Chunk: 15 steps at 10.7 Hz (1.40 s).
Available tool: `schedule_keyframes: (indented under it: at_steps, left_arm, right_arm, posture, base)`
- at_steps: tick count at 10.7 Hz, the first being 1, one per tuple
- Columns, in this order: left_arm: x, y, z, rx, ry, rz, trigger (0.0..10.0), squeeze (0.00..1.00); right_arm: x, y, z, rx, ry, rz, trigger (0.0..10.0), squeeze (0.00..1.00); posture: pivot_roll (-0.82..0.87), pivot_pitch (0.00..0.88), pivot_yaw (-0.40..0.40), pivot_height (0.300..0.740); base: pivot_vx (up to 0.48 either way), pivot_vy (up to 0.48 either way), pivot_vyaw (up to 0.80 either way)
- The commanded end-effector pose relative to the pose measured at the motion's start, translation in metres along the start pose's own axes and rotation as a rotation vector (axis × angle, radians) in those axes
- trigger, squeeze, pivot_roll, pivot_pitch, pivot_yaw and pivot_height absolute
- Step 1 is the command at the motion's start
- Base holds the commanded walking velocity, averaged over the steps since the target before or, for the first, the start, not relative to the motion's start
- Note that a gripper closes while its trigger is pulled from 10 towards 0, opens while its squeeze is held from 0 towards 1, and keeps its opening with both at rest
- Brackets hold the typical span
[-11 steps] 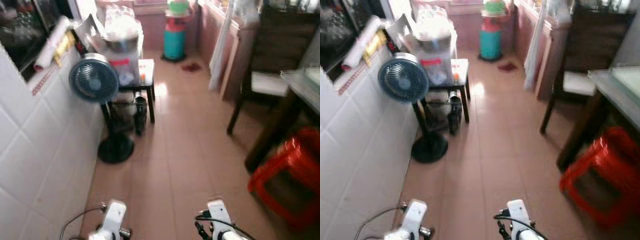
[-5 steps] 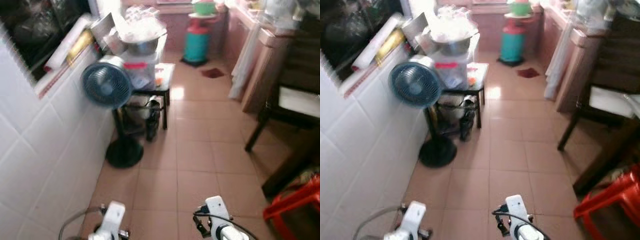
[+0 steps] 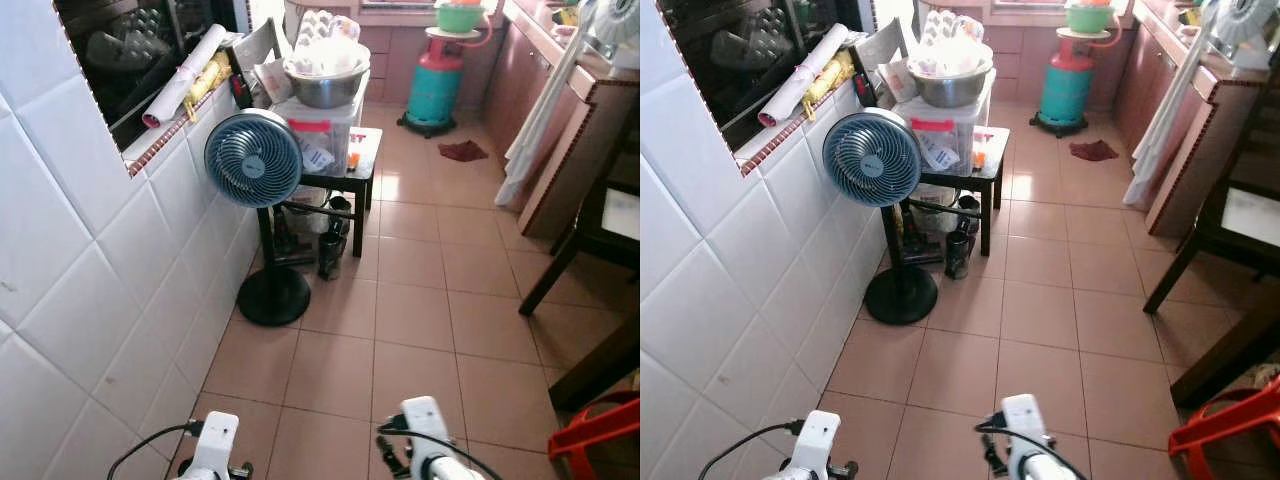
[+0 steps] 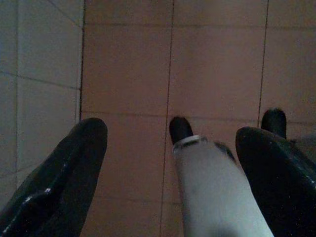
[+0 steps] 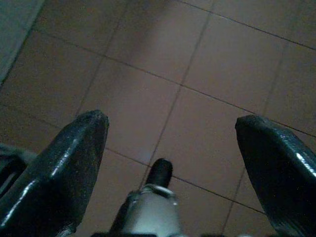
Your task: Setting the table
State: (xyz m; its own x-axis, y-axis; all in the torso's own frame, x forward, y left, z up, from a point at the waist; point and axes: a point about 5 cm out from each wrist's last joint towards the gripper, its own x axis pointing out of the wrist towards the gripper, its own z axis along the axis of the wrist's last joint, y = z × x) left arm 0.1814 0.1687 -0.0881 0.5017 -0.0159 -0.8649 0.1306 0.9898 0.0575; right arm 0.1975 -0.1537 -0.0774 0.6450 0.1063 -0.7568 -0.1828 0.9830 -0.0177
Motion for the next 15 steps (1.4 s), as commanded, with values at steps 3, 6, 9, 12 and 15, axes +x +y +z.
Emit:
schedule_keyframes:
  at_steps: [3, 6, 9, 12, 15]
  left_arm:
    - [0.001, 0.014, 0.033, -0.055, -0.087, 0.025, 10.0, 0.0]
    - [0.001, 0.006, 0.024, -0.027, -0.021, -0.031, 10.0, 0.0]
    - [0.001, 0.002, 0.014, -0.018, 0.004, -0.059, 10.0, 0.0]
    - [0.001, 0.001, 0.01, -0.002, 0.015, -0.059, 10.0, 0.0]
    - [0.001, 0.001, 0.006, 0.016, 0.021, -0.055, 10.0, 0.0]
  right_arm:
    - [0.004, -0.013, 0.029, 0.068, -0.089, -0.046, 10.0, 0.0]
    - [0.006, -0.011, 0.04, 0.09, -0.116, -0.057, 10.0, 0.0]
    - [0.006, -0.005, 0.031, 0.086, -0.093, -0.058, 10.0, 0.0]
    - [0.006, -0.001, 0.027, 0.084, -0.074, -0.049, 10.0, 0.0]
    - [0.005, -0.003, 0.02, 0.157, -0.034, -0.062, 10.0, 0.0]
  posture:
    - [0.05, 0.0, 0.007, 0.74]
    - [0.05, 0.0, 0.011, 0.74]
    - [0.04, 0.0, 0.013, 0.74]
    - [0.04, 0.0, 0.015, 0.74]
    - [0.04, 0.0, 0.02, 0.74]
  base:
    - [0.0, 0.0, 0.0]
    - [0.0, 0.0, 0.0]
    - [0.0, 0.0, 0.0]
    - [0.0, 0.0, 0.0]
    - [0.0, 0.0, 0.0]
